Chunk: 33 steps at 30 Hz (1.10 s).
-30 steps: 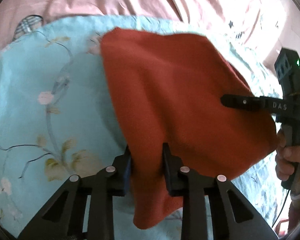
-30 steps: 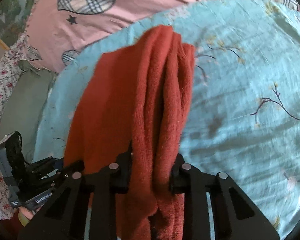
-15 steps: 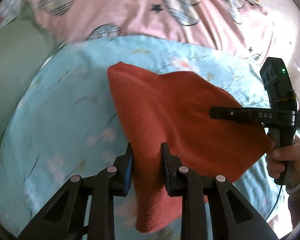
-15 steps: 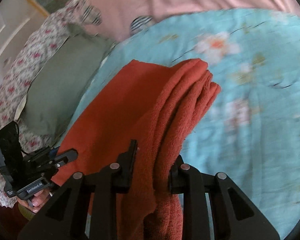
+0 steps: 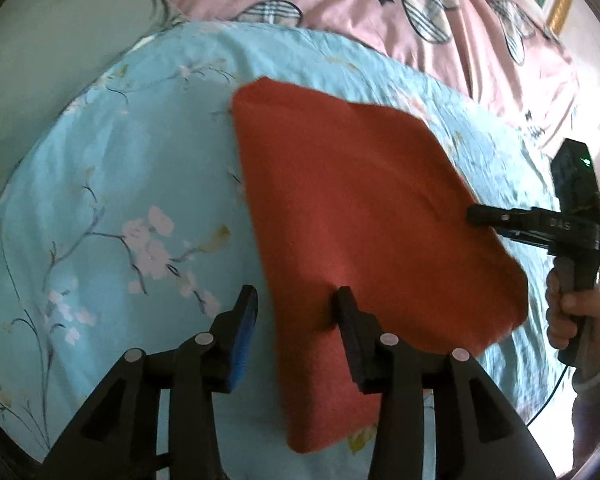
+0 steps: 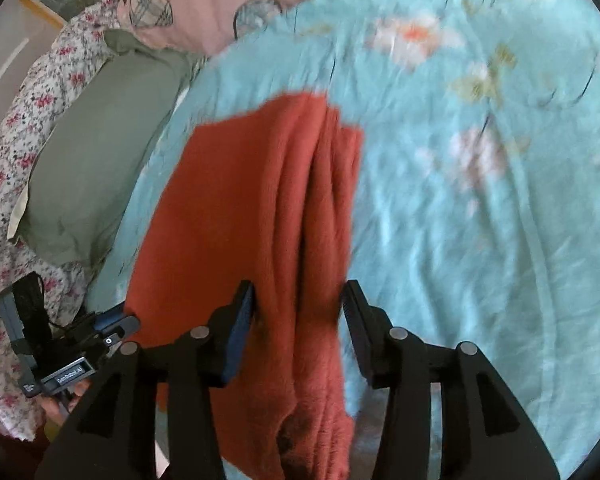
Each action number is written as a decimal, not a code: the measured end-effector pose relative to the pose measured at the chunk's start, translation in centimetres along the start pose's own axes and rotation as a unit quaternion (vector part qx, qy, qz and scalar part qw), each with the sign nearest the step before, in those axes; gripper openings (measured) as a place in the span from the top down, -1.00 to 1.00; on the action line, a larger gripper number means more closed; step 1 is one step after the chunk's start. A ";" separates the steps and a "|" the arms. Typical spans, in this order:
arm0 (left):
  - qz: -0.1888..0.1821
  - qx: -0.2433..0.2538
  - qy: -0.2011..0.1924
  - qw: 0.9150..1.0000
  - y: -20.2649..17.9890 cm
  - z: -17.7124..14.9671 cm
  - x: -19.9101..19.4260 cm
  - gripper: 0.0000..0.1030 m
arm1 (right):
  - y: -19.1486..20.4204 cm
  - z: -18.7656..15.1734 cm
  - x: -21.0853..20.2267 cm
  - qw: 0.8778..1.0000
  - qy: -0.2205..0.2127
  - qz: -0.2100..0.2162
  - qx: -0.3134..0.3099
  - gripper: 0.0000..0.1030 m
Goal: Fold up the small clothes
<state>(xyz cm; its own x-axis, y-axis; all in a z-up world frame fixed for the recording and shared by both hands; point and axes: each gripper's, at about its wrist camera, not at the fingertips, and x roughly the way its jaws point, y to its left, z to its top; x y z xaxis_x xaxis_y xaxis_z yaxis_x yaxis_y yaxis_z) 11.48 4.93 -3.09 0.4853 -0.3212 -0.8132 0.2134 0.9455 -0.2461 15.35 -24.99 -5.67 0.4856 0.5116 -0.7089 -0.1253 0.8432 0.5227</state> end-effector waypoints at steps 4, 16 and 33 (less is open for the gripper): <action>0.008 -0.006 -0.012 1.000 0.6 0.9 -0.1 0.18 | 0.8 2.7 0.3 1.000 -0.025 0.006 -0.008 0.08; 0.026 0.021 0.011 0.999 -0.1 1.3 1.7 0.18 | 2.7 4.4 1.3 0.998 -0.064 0.008 -0.025 0.79; 0.060 0.034 0.034 0.997 -1.6 -0.7 1.5 0.09 | 4.8 -2.5 -2.0 0.995 -0.022 -0.050 -0.080 0.69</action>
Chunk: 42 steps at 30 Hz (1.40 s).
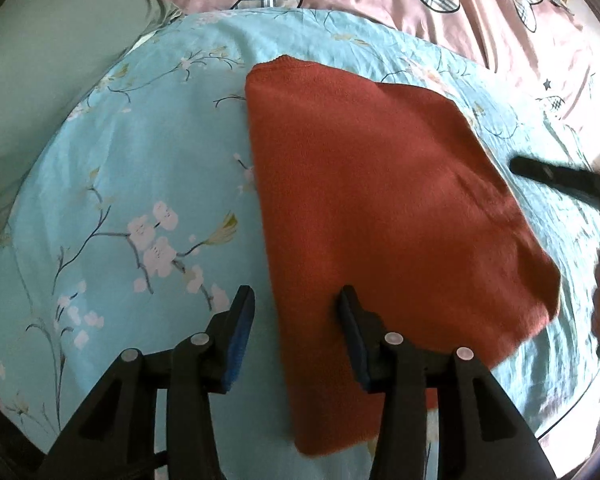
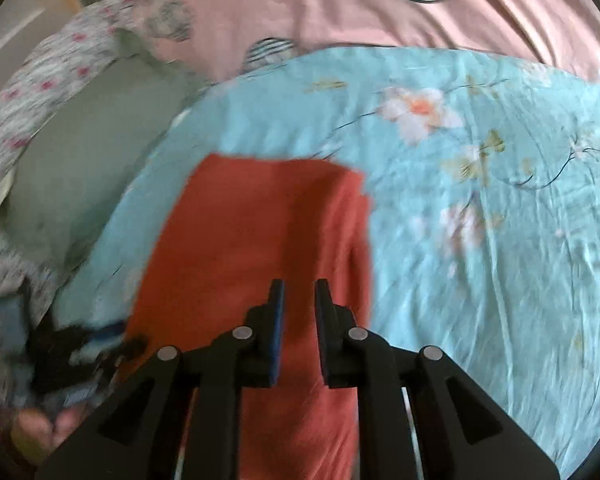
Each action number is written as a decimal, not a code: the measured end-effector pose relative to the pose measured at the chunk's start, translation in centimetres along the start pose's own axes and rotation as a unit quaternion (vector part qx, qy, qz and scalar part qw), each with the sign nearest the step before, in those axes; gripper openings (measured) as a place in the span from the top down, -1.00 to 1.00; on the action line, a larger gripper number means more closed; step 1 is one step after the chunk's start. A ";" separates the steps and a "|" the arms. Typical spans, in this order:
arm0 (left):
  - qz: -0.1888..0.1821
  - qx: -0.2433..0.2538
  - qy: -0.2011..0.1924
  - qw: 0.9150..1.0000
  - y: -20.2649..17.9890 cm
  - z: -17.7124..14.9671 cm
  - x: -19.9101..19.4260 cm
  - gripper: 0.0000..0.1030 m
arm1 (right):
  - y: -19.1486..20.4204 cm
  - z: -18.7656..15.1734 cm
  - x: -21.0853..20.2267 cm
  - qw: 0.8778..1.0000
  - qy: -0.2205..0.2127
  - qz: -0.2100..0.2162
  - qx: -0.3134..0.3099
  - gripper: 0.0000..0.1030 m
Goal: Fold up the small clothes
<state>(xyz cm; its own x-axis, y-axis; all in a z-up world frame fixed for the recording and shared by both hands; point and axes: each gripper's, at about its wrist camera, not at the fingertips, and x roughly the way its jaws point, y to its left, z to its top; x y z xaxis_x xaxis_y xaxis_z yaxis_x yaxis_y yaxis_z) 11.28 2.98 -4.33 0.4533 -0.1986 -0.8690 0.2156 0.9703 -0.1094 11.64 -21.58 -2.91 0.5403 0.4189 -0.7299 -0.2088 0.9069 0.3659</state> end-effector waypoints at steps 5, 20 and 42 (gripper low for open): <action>0.003 0.004 0.003 1.000 -0.3 -1.8 -1.4 0.08 | 1.0 -5.8 0.9 0.998 0.056 -0.026 -0.033 0.69; 0.010 0.000 0.011 1.000 -0.2 -4.7 -0.2 -0.13 | -2.2 -9.1 0.7 0.997 0.041 -0.023 0.053 0.76; -0.006 -0.006 0.019 1.000 -0.2 -4.0 0.3 -0.21 | -4.2 2.1 6.1 0.995 0.005 -0.076 0.066 0.77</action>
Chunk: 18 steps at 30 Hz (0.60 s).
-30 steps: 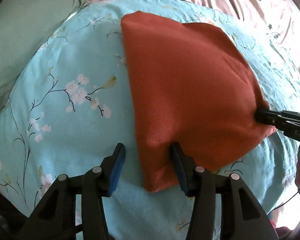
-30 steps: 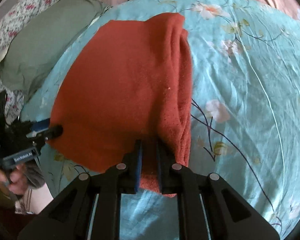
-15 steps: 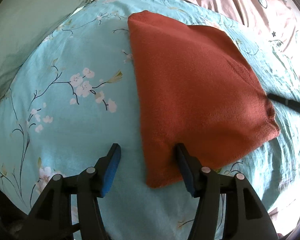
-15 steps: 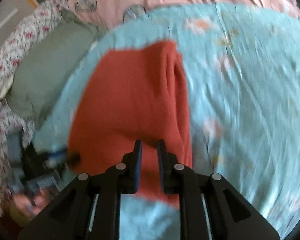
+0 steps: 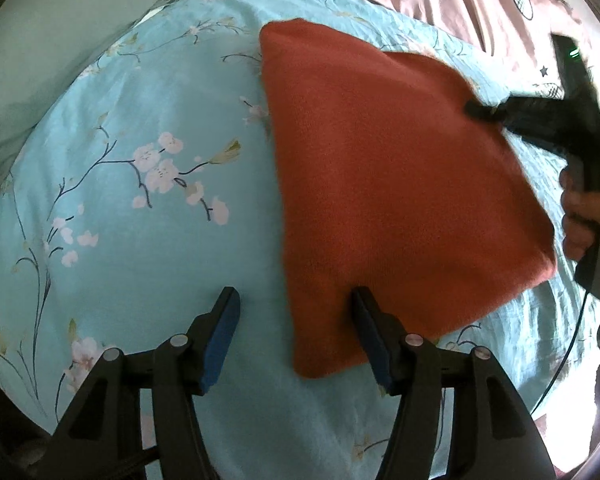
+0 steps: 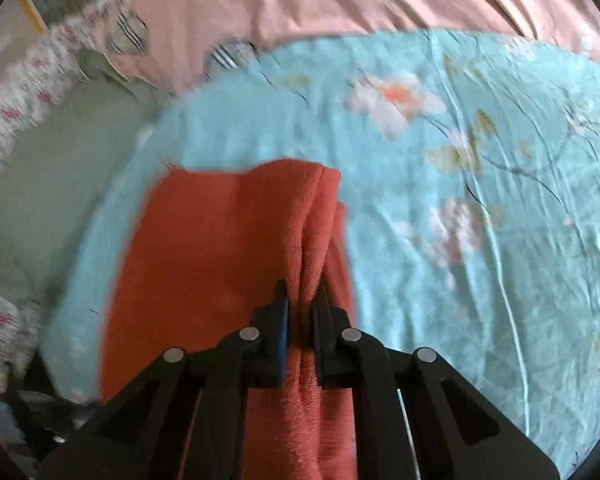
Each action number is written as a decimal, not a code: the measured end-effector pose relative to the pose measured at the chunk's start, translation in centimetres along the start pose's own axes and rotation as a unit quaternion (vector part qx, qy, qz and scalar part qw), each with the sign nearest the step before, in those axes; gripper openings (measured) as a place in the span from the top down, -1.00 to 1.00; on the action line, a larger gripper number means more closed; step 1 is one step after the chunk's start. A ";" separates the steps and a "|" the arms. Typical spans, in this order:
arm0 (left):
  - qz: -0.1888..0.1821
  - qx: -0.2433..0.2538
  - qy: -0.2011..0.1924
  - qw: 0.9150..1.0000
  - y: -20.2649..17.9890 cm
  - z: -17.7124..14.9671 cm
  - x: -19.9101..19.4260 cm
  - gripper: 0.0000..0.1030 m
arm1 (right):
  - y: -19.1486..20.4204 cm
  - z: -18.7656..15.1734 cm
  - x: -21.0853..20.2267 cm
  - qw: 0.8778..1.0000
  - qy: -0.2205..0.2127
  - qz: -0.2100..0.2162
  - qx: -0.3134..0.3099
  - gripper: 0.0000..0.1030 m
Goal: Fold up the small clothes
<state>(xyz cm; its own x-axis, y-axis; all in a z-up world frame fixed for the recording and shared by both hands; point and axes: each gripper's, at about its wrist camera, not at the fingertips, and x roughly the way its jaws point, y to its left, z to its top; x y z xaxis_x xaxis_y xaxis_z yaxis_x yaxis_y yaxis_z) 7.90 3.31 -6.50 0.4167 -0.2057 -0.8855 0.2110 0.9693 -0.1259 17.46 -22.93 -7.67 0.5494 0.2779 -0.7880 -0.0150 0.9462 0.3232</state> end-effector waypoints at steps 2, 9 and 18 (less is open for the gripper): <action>0.005 0.006 0.002 1.000 -0.3 0.2 0.1 -0.23 | -0.8 -0.2 0.4 1.000 -0.006 0.013 0.014 0.74; 0.005 0.001 0.006 1.000 -0.2 -0.3 -0.3 -0.23 | 0.7 -1.4 -4.9 0.999 -0.040 0.010 0.007 0.63; 0.010 0.002 0.008 1.000 -0.6 -0.9 -0.7 -0.23 | 1.2 -8.3 -4.8 0.999 0.012 0.025 -0.024 0.65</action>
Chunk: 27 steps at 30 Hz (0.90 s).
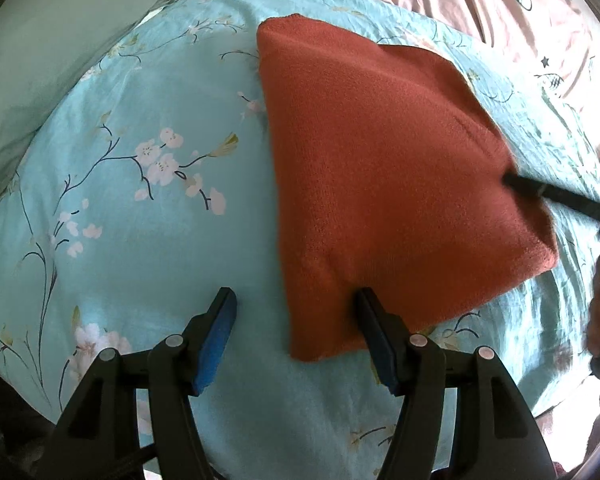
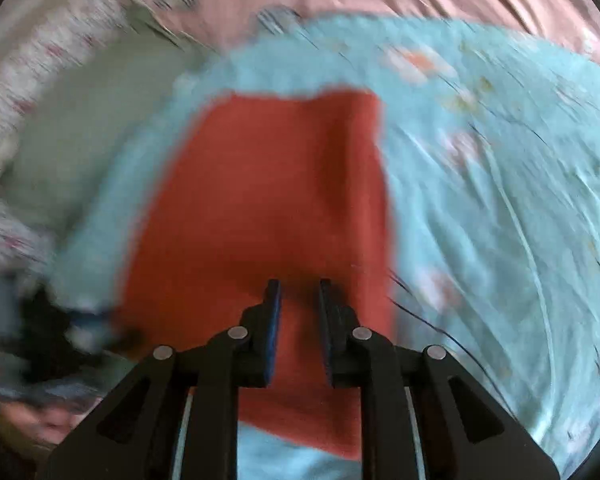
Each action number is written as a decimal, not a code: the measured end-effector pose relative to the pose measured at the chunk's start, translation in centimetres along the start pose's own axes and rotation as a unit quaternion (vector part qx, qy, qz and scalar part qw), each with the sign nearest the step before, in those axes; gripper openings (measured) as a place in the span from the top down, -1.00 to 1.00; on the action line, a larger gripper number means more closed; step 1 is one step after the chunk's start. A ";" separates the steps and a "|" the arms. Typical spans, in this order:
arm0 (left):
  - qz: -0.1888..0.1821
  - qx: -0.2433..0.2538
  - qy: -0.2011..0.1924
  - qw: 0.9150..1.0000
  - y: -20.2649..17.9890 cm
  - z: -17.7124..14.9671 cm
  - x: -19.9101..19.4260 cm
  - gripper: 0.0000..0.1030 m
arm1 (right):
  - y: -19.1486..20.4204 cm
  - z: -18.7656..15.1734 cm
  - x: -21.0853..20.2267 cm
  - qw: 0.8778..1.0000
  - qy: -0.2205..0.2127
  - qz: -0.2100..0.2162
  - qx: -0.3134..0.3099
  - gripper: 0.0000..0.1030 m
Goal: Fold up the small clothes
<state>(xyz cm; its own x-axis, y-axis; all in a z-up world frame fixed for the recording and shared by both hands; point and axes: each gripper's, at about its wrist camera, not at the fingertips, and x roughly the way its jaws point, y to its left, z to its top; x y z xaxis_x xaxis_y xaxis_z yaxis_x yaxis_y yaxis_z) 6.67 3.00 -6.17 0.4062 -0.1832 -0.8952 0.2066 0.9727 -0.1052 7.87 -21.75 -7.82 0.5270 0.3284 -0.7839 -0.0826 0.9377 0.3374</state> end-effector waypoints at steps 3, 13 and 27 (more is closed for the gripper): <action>-0.001 -0.001 0.002 1.000 0.2 -0.2 -0.3 -0.24 | -0.7 -0.2 -0.8 0.999 -0.009 0.018 0.027 0.67; 0.042 -0.008 -0.006 0.999 0.5 -2.6 -2.5 -0.31 | 2.1 -4.3 -5.2 0.999 -0.004 0.044 -0.011 0.20; 0.076 0.002 -0.017 0.997 0.2 -6.9 -5.7 -0.37 | 3.0 -9.6 -8.9 1.000 0.002 0.015 -0.025 -0.42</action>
<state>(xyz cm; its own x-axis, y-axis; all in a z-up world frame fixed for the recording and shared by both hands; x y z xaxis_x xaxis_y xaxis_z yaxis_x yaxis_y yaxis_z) -1.76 5.18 -4.05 0.4630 -0.0375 -0.8856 0.1430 0.9892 0.0328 -5.19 -20.74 -4.86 0.5205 0.3577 -0.7753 -0.1412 0.9316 0.3349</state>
